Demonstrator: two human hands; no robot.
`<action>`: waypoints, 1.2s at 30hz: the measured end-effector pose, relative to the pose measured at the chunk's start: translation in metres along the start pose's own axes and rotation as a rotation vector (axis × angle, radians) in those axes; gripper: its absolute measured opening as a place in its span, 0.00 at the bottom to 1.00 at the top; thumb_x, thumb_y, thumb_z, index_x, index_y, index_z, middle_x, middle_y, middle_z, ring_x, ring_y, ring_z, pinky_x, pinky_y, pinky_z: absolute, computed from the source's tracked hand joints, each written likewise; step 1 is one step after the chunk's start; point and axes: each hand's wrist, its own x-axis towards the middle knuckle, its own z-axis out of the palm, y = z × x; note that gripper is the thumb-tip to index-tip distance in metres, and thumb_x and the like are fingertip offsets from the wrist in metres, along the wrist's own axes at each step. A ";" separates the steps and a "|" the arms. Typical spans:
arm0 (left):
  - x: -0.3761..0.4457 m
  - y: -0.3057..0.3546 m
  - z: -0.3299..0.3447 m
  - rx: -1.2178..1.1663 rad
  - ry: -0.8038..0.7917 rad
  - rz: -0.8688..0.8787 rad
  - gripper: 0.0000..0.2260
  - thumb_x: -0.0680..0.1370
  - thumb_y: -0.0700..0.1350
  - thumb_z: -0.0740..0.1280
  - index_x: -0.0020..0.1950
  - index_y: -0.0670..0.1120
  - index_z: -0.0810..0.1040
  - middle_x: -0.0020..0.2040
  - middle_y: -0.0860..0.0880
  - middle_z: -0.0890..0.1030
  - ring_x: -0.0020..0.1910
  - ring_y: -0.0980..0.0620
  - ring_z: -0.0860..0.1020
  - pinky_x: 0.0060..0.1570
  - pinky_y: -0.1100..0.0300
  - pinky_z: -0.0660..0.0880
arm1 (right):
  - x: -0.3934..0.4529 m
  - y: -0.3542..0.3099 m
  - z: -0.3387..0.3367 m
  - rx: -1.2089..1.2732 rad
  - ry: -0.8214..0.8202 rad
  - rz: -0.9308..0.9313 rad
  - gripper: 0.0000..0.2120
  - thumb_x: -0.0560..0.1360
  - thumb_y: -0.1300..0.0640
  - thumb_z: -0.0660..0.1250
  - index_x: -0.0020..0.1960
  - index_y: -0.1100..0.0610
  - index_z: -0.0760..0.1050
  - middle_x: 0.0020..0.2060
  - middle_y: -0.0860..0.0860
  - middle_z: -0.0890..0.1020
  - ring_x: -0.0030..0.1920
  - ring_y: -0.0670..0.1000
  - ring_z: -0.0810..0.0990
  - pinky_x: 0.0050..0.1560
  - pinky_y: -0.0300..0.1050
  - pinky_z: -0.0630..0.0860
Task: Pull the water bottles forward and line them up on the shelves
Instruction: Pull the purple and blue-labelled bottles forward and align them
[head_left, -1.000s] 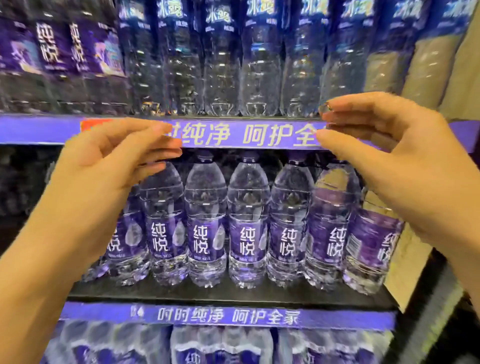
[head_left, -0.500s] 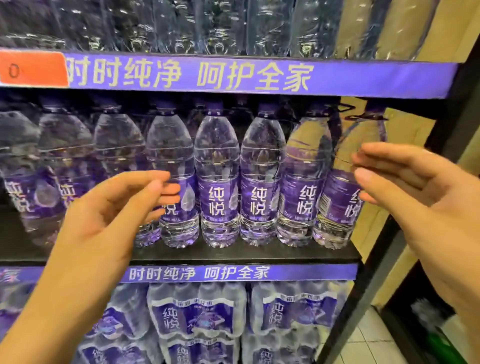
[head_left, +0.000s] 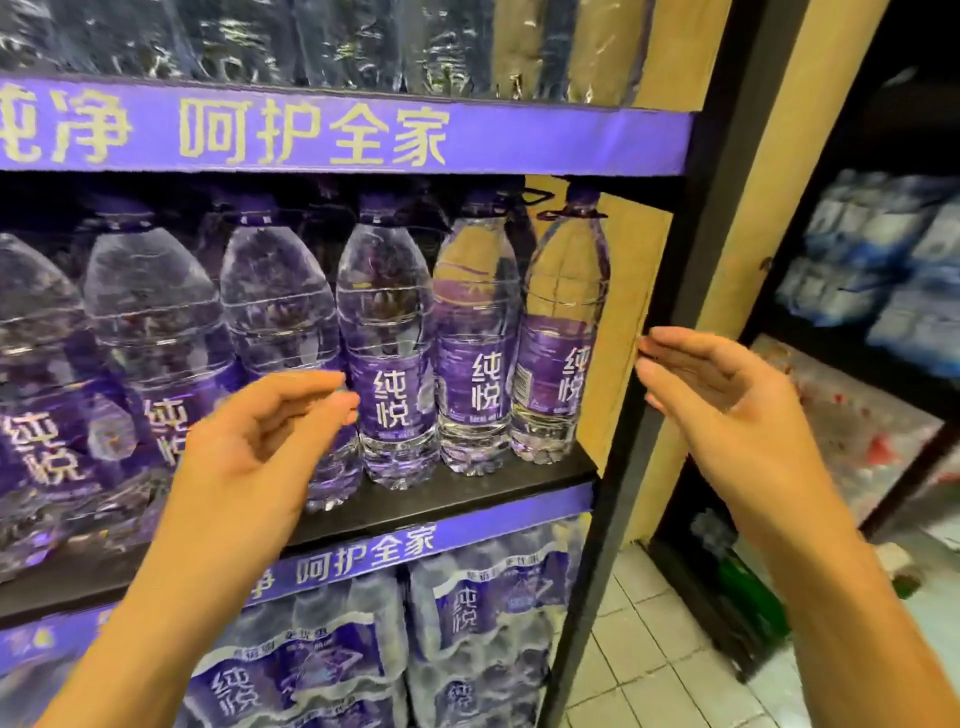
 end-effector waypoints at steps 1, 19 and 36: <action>0.006 0.000 0.011 0.024 -0.028 0.044 0.09 0.76 0.50 0.68 0.54 0.49 0.82 0.49 0.49 0.85 0.54 0.51 0.82 0.55 0.59 0.75 | 0.005 -0.003 0.005 -0.020 -0.009 -0.013 0.16 0.75 0.56 0.73 0.62 0.51 0.79 0.54 0.44 0.85 0.56 0.40 0.82 0.60 0.43 0.79; 0.103 0.080 0.099 0.953 -0.107 0.583 0.17 0.79 0.50 0.67 0.39 0.39 0.69 0.30 0.43 0.67 0.29 0.46 0.67 0.28 0.52 0.60 | 0.139 -0.046 0.063 -1.008 -0.108 -0.334 0.10 0.79 0.58 0.64 0.42 0.61 0.71 0.38 0.57 0.73 0.41 0.59 0.75 0.35 0.51 0.70; 0.139 0.085 0.111 1.192 -0.153 0.331 0.25 0.83 0.55 0.59 0.70 0.37 0.64 0.30 0.42 0.69 0.27 0.45 0.66 0.26 0.57 0.58 | 0.168 -0.048 0.071 -1.255 -0.083 -0.250 0.11 0.82 0.58 0.62 0.61 0.60 0.77 0.57 0.58 0.80 0.57 0.61 0.79 0.51 0.48 0.75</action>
